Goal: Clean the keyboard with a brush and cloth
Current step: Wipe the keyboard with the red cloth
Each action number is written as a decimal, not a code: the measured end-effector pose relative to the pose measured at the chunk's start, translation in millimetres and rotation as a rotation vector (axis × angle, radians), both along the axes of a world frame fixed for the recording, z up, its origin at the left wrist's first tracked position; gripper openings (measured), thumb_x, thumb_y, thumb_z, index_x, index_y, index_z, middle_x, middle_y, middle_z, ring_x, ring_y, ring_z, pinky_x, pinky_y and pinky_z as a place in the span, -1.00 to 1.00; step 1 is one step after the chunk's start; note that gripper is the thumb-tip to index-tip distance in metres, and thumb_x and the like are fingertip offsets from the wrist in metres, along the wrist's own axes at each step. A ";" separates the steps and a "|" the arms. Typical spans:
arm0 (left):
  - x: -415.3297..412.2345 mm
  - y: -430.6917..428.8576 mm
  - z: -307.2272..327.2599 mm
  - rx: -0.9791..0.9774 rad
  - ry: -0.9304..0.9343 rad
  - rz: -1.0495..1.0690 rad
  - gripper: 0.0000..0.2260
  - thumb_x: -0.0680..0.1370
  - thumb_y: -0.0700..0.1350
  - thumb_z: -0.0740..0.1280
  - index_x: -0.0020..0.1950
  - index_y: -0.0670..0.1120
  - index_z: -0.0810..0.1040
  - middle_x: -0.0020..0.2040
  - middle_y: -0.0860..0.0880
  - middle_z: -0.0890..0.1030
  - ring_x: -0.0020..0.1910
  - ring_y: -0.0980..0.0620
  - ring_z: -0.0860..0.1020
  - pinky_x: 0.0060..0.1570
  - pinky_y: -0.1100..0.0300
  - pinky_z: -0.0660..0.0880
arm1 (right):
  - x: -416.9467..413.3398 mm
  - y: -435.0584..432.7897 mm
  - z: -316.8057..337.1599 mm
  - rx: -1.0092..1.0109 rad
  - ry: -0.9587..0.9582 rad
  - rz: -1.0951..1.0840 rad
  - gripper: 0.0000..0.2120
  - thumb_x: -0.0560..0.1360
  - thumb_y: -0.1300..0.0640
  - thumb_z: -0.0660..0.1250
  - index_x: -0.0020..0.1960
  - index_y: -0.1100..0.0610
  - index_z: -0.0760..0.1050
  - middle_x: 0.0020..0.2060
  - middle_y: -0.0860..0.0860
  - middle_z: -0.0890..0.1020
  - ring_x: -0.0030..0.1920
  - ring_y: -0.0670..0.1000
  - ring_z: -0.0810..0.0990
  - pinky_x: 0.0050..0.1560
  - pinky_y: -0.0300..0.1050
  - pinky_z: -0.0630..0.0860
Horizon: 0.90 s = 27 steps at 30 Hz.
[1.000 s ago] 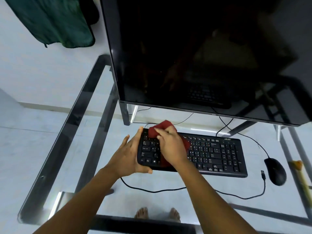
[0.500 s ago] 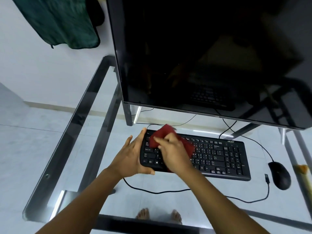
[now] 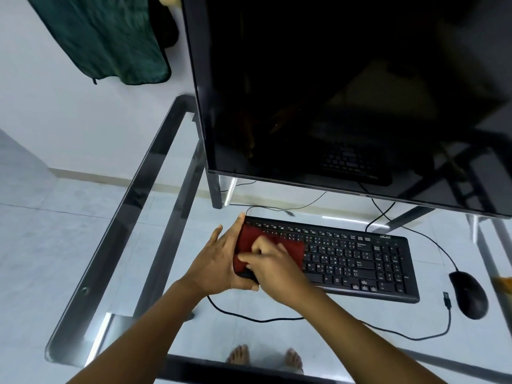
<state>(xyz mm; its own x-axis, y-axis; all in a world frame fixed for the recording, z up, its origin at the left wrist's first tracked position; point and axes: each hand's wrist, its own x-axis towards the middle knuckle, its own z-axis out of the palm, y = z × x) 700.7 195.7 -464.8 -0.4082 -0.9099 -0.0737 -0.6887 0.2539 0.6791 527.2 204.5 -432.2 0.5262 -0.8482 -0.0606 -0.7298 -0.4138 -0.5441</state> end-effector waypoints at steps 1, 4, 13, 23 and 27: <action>0.1 -0.1 0.3 -0.001 0.000 0.002 0.29 0.17 0.40 0.48 0.55 0.01 -0.33 0.47 0.12 0.33 0.47 0.23 0.22 0.54 0.06 -0.12 | -4.2 -4.6 1.2 0.018 0.009 0.013 -0.72 0.45 0.21 0.38 0.08 -0.10 0.54 -0.14 -0.01 0.46 -0.14 0.04 0.51 -0.05 -0.01 0.47; 0.0 -1.1 1.4 -0.001 -0.007 -0.004 0.29 0.17 0.42 0.47 0.55 0.00 -0.33 0.51 0.12 0.25 0.49 0.20 0.20 0.52 0.12 -0.18 | -10.0 -25.4 -2.2 -0.045 -0.023 -0.186 -0.68 0.50 0.25 0.35 0.15 -0.08 0.60 -0.15 -0.09 0.37 -0.18 -0.06 0.47 -0.09 -0.07 0.51; 0.5 -2.1 1.8 0.012 -0.017 -0.011 0.33 0.12 0.46 0.46 0.55 -0.03 -0.30 0.54 0.13 0.18 0.52 0.20 0.12 0.52 0.11 -0.18 | -70.7 19.7 -7.3 -0.028 0.056 0.063 -0.58 0.52 -0.25 0.08 0.13 -0.11 0.60 -0.15 -0.13 0.36 -0.11 0.01 0.41 -0.22 -0.18 0.46; -1.0 -2.3 2.0 0.012 -0.005 -0.015 0.34 0.10 0.47 0.47 0.56 -0.04 -0.27 0.52 0.17 0.21 0.50 0.27 0.11 0.53 0.08 -0.15 | -33.6 19.1 -5.6 -0.144 -0.009 0.056 -0.61 0.44 0.26 0.38 0.12 -0.17 0.60 -0.20 -0.04 0.35 -0.21 -0.03 0.37 -0.21 -0.08 0.36; 0.8 -3.2 3.0 0.043 0.001 -0.025 0.34 0.10 0.46 0.47 0.55 0.00 -0.31 0.53 0.19 0.17 0.51 0.27 0.08 0.52 0.09 -0.20 | -85.0 22.7 -1.2 -0.058 0.082 0.087 -0.70 0.50 0.12 0.32 0.14 -0.20 0.59 -0.19 -0.09 0.39 -0.22 -0.06 0.38 -0.23 -0.13 0.38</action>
<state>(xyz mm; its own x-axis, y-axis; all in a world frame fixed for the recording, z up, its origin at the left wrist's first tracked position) 701.6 192.5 -461.9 -0.4311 -0.8954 -0.1118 -0.6816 0.2419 0.6906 442.2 227.2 -433.4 0.5935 -0.8027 -0.0584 -0.7308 -0.5070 -0.4570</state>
